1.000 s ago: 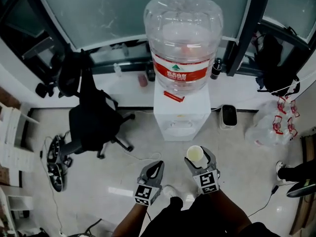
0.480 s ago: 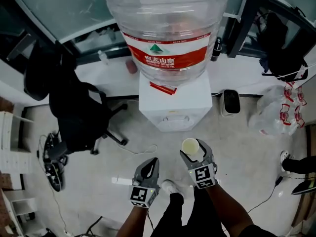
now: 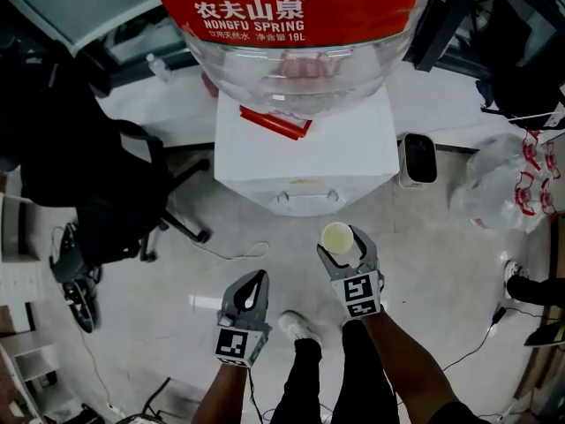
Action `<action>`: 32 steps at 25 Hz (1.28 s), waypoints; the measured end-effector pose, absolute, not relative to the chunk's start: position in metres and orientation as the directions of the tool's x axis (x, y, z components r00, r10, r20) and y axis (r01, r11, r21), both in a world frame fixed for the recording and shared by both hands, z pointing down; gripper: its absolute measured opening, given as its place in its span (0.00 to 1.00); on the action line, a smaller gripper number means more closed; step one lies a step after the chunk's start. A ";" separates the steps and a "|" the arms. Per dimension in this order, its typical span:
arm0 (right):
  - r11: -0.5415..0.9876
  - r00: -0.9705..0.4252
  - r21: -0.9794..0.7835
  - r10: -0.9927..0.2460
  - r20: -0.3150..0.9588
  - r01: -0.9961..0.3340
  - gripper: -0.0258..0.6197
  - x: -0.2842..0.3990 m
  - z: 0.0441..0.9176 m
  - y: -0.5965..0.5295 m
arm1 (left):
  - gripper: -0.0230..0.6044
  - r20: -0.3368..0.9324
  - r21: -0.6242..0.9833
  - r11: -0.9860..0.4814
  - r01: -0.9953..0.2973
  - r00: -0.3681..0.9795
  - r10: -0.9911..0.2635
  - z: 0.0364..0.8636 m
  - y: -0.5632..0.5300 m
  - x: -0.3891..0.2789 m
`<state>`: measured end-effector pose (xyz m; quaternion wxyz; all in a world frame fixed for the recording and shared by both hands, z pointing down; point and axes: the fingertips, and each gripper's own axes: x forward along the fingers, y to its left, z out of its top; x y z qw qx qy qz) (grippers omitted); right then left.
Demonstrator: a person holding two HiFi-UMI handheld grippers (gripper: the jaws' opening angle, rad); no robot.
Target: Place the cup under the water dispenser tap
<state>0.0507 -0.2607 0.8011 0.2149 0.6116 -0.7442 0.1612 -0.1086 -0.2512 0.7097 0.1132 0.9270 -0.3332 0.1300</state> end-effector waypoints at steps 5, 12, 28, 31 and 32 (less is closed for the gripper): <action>0.211 -0.158 0.033 -0.819 0.552 -0.977 0.57 0.049 0.843 -0.273 | 0.06 0.331 0.119 -0.741 -0.661 0.730 -0.598 0.737 -0.261 -0.119; 0.140 -0.103 0.023 -0.822 0.561 -0.990 0.57 0.062 0.877 -0.306 | 0.06 0.390 0.114 -0.737 -0.666 0.712 -0.584 0.769 -0.254 -0.136; -0.005 -0.014 -0.029 -0.797 0.604 -1.000 0.57 0.090 0.912 -0.350 | 0.06 0.395 0.176 -0.764 -0.620 0.756 -0.523 0.785 -0.236 -0.109; 0.012 -0.033 -0.039 -0.792 0.609 -0.999 0.57 0.088 0.915 -0.350 | 0.06 0.400 0.200 -0.741 -0.641 0.744 -0.535 0.788 -0.233 -0.114; 0.019 -0.038 -0.038 -0.793 0.608 -0.999 0.57 0.087 0.915 -0.351 | 0.06 0.402 0.205 -0.736 -0.646 0.741 -0.538 0.789 -0.233 -0.116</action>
